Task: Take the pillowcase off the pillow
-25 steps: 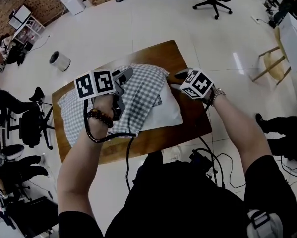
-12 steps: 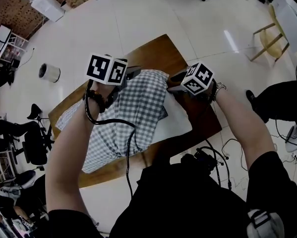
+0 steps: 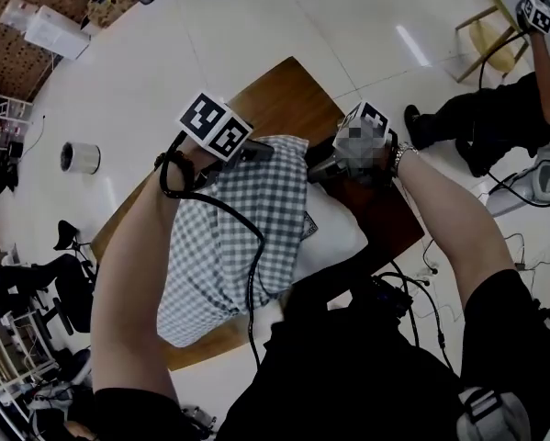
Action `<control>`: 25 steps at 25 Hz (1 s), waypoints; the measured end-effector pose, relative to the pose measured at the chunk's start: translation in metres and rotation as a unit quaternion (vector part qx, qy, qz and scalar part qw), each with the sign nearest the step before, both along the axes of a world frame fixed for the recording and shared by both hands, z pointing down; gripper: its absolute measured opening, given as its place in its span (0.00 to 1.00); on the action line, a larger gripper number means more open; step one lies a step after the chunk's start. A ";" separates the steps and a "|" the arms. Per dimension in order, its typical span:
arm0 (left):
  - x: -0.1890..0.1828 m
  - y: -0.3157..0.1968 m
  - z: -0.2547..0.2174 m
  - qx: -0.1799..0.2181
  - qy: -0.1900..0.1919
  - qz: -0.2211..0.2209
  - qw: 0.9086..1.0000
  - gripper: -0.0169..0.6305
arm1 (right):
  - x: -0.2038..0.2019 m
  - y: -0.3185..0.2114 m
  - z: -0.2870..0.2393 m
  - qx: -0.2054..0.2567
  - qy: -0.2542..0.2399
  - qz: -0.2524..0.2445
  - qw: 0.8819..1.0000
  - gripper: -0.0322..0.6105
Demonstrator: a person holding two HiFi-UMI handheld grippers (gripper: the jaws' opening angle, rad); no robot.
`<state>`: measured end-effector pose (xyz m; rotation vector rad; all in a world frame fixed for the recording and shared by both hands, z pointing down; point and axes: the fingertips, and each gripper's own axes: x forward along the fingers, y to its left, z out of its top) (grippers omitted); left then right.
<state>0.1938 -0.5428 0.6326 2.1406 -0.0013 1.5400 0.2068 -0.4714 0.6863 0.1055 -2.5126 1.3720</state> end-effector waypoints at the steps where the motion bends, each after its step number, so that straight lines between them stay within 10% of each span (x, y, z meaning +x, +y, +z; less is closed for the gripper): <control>1: -0.002 -0.001 0.010 -0.018 -0.007 -0.006 1.000 0.52 | -0.003 -0.002 0.002 -0.009 -0.008 0.002 1.000 0.53; 8: -0.008 -0.014 0.048 -0.069 -0.022 -0.043 0.996 0.39 | -0.022 -0.016 0.020 -0.019 -0.017 0.010 1.000 0.36; 11: -0.009 -0.015 0.038 -0.061 -0.018 -0.061 0.996 0.28 | -0.023 -0.008 0.008 0.019 -0.002 0.020 1.000 0.14; 15: -0.015 -0.028 0.019 -0.045 -0.015 -0.103 0.994 0.10 | -0.012 -0.001 -0.015 0.101 0.041 0.029 0.994 0.09; 25: -0.073 -0.062 -0.007 0.062 -0.070 -0.136 0.986 0.04 | -0.005 0.012 -0.069 0.306 0.154 0.019 0.939 0.08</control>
